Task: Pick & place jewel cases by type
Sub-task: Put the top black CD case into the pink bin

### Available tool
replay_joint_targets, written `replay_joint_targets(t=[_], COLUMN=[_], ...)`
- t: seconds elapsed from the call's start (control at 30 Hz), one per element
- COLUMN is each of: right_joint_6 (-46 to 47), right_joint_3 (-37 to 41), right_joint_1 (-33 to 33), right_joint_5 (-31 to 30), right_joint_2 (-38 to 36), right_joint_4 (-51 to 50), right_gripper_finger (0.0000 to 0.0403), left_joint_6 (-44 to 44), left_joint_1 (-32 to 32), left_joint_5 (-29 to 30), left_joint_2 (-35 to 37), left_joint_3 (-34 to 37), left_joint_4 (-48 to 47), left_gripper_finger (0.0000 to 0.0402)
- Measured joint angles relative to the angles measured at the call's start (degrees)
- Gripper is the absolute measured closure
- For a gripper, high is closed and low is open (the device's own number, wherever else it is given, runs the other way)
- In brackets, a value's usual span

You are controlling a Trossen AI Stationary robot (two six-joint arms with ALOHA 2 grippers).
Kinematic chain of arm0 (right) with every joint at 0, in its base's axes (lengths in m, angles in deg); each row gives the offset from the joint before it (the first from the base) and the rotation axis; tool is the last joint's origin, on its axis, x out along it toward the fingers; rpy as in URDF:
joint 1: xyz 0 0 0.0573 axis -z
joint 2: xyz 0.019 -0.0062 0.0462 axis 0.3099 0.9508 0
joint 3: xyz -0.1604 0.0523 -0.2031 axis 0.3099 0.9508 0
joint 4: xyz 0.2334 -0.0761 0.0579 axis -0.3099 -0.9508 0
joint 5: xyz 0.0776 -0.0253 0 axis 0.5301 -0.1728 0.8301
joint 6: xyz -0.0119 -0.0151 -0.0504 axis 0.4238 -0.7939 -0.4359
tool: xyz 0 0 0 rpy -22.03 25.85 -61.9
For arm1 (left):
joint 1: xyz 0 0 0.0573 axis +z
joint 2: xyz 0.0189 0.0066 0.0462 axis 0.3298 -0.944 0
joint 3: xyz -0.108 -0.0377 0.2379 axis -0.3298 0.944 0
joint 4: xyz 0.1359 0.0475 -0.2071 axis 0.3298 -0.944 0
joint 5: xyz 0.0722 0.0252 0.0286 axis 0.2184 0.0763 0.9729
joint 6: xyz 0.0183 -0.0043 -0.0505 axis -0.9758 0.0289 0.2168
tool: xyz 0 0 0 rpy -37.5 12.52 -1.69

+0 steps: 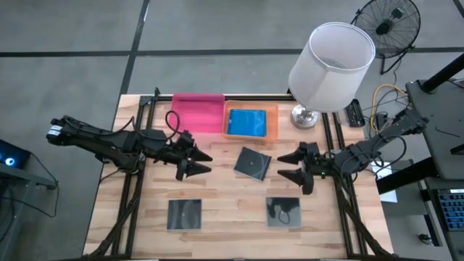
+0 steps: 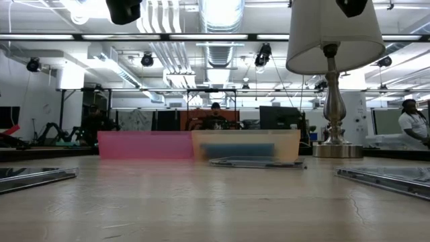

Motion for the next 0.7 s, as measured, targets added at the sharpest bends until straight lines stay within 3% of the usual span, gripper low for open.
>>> replay_joint_targets(t=[0.37,0.7], right_joint_6=[0.08,3.09], right_joint_3=[0.00,0.00], right_joint_1=[1.06,1.06], right_joint_5=[-0.97,-1.89], right_joint_2=[0.00,0.00], right_joint_4=[2.89,3.34], right_gripper_finger=[0.0139,0.0145], left_joint_6=[-1.85,8.58], left_joint_1=[0.31,1.83], left_joint_5=[0.28,2.49], left_joint_2=[-1.09,-8.00], left_joint_3=[0.00,0.04], left_joint_4=[-0.16,0.02], left_gripper_finger=[0.0111,0.0111])
